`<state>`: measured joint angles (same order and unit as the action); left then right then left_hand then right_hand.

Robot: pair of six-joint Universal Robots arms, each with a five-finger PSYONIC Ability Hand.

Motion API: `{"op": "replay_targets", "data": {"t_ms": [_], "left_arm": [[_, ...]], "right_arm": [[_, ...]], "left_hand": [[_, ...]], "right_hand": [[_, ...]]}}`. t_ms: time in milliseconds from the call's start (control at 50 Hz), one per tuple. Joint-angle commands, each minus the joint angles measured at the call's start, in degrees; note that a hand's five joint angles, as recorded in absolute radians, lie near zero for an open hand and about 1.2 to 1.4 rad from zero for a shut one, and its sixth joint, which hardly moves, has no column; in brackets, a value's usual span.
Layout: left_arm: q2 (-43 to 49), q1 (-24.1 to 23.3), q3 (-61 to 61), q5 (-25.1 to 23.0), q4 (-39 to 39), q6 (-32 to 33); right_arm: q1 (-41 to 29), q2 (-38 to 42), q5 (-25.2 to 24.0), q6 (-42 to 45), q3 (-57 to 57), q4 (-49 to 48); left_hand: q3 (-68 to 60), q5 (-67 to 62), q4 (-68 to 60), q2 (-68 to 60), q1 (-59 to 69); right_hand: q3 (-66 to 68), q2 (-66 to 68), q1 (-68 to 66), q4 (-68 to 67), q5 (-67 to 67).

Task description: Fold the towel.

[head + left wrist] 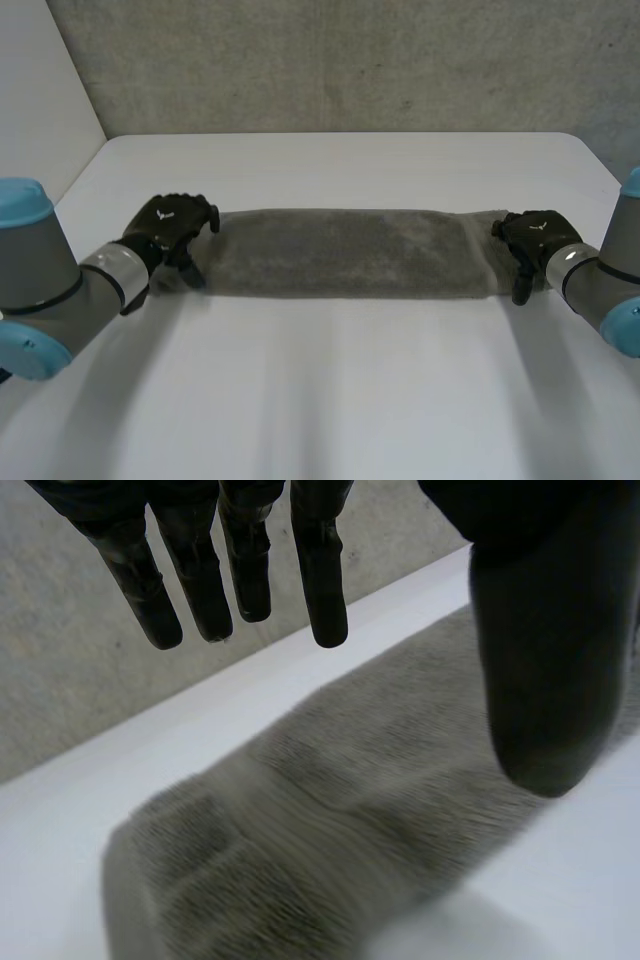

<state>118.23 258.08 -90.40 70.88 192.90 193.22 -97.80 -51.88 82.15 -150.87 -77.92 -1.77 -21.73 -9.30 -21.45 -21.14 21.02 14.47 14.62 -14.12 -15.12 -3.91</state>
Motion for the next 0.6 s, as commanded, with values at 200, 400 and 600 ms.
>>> {"op": "replay_targets", "data": {"t_ms": [200, 400, 600], "left_arm": [[-4.24, -0.39, -6.54, 0.32, 6.96, -2.77], [-5.30, 0.14, -6.54, 0.93, 7.14, -3.03], [-6.26, -0.47, -6.45, 1.28, 7.23, -3.20]], "right_arm": [[2.17, 3.37, 0.73, 5.14, 1.99, -3.24], [13.14, 0.03, 1.16, 17.41, 7.33, -1.93], [5.16, -2.79, 7.76, 25.18, 14.64, 0.54]], "left_hand": [[2.60, 0.17, 2.32, 2.01, -1.89], [4.11, 1.69, 3.84, 3.53, -3.41], [4.95, 2.53, 4.68, 4.37, -4.25]], "right_hand": [[65.53, 65.38, -65.88, -64.88, -66.09], [65.53, 65.38, -65.88, -64.88, -66.09], [65.53, 65.38, -65.88, -64.88, -66.09]]}}
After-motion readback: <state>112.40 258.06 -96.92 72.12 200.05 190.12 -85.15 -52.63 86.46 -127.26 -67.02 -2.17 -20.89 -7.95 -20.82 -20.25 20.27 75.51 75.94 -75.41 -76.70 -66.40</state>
